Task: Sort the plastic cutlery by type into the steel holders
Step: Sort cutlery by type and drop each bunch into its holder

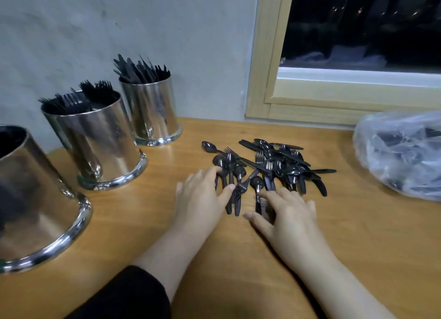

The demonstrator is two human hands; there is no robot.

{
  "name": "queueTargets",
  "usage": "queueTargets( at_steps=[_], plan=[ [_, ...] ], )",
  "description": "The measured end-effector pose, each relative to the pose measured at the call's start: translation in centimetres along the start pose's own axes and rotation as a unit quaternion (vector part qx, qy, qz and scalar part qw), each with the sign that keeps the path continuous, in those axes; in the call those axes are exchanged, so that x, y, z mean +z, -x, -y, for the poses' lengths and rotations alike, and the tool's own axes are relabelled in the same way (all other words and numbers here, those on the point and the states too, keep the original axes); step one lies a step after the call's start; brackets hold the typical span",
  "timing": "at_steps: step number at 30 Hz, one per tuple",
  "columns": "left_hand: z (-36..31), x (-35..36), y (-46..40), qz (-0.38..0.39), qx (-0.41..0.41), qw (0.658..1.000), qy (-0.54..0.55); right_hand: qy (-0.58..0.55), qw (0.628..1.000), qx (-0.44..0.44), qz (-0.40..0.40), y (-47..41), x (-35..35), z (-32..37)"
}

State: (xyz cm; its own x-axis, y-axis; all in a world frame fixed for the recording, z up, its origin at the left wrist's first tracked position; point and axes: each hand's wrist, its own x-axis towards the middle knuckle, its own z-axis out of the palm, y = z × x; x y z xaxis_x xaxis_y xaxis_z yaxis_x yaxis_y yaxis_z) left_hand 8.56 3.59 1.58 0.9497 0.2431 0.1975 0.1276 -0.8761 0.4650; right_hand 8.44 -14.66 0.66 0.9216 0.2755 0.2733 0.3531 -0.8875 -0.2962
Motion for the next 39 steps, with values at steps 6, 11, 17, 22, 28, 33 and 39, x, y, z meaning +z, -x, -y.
queueTargets(
  at_steps=[6, 11, 17, 22, 28, 33, 39],
  plan=[
    [-0.6, 0.7, -1.4, 0.029, 0.014, 0.999, -0.027, -0.008, 0.999, 0.007, 0.050, -0.8, -0.5, 0.2],
    [0.2, 0.9, -1.7, 0.035, 0.019, 0.999, 0.032, -0.042, 0.998, 0.033, 0.046, -1.1, -0.7, -0.1],
    [0.3, 0.8, -1.9, 0.020, 0.013, 0.998, 0.058, -0.029, 0.997, 0.049, 0.049, -1.3, -0.8, -0.2],
    [0.7, 0.7, -2.1, 0.012, -0.017, 0.995, 0.095, -0.033, 0.994, 0.070, 0.072, -1.3, -1.2, 0.0],
    [0.8, 0.4, -2.1, -0.003, -0.020, 0.989, 0.145, -0.061, 0.990, 0.102, 0.082, -1.3, -1.9, -0.2],
    [0.8, 0.0, -2.1, -0.074, -0.032, 0.970, 0.231, -0.121, 0.983, 0.139, 0.013, -1.8, -3.1, -1.5],
    [0.8, -0.1, -2.1, -0.103, -0.059, 0.939, 0.322, -0.176, 0.963, 0.189, -0.077, -2.4, -3.2, -4.2]
  ],
)
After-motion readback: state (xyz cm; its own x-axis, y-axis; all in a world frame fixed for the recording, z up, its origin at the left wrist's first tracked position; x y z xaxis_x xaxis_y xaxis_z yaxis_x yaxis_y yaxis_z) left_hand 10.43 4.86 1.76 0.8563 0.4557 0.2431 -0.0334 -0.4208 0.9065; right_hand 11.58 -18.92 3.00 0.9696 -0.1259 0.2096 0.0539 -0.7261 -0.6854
